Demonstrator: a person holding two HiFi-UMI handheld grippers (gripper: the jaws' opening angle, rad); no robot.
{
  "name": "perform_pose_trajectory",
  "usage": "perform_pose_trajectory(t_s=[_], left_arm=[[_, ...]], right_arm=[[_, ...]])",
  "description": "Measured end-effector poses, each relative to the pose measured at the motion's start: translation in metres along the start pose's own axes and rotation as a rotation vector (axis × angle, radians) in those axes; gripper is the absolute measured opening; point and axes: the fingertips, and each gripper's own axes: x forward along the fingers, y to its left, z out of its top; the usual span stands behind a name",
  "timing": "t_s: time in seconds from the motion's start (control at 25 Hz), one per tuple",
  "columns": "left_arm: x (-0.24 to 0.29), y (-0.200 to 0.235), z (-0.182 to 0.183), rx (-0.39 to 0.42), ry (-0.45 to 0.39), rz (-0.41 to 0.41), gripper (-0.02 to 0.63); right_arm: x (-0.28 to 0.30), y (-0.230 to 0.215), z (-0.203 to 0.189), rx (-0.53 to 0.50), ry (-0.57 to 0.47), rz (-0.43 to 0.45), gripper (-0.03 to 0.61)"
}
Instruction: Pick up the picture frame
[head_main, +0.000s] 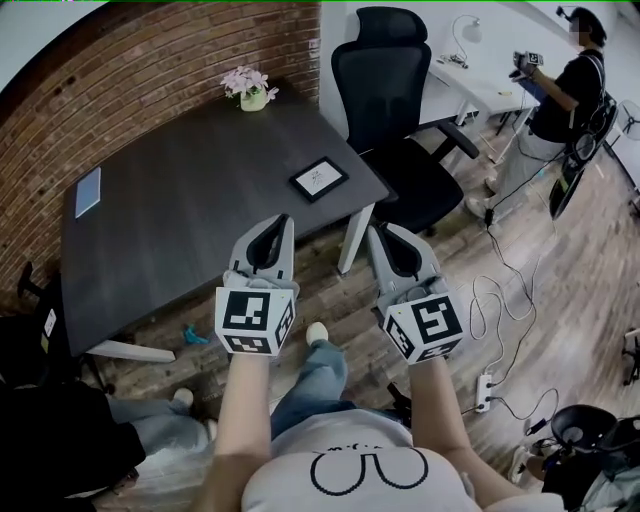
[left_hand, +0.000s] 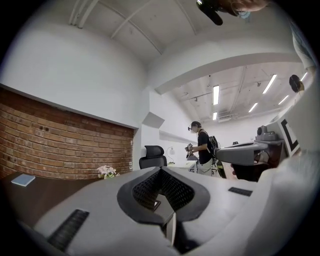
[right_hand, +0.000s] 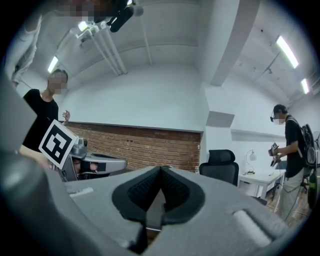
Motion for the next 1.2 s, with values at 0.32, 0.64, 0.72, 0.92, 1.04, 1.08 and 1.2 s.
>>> perform_pose_trajectory(t_s=[0.32,0.64,0.72,0.92,1.04,1.08,1.2], left_arm=[[0.106,0.063,-0.028,-0.068,0.046,0.034,-0.002],[0.19,0.121,-0.063,-0.143,0.121,0.075,0.08],[0.202,0.132,-0.07,-0.16,0.141,0.09,0.131],[0.22,0.153,-0.09,-0.192,0.189,0.134,0.176],[0.229,0.157,-0.101,-0.22,0.219,0.155,0.199],[0.232,0.157,-0.105,-0.23,0.231,0.161,0.21],[0.24,0.156,-0.118,-0.26,0.271,0.187,0.218]], right_arm=[[0.11,-0.064,-0.03,0.023,0.05,0.023,-0.005],[0.214,-0.102,-0.063,0.04,0.113,0.096,0.015],[0.234,-0.105,-0.072,0.053,0.153,0.123,0.095],[0.268,-0.116,-0.098,0.052,0.26,0.162,0.323],[0.28,-0.127,-0.107,0.022,0.277,0.173,0.328],[0.285,-0.131,-0.11,0.027,0.284,0.181,0.328],[0.3,-0.142,-0.126,0.082,0.324,0.217,0.319]])
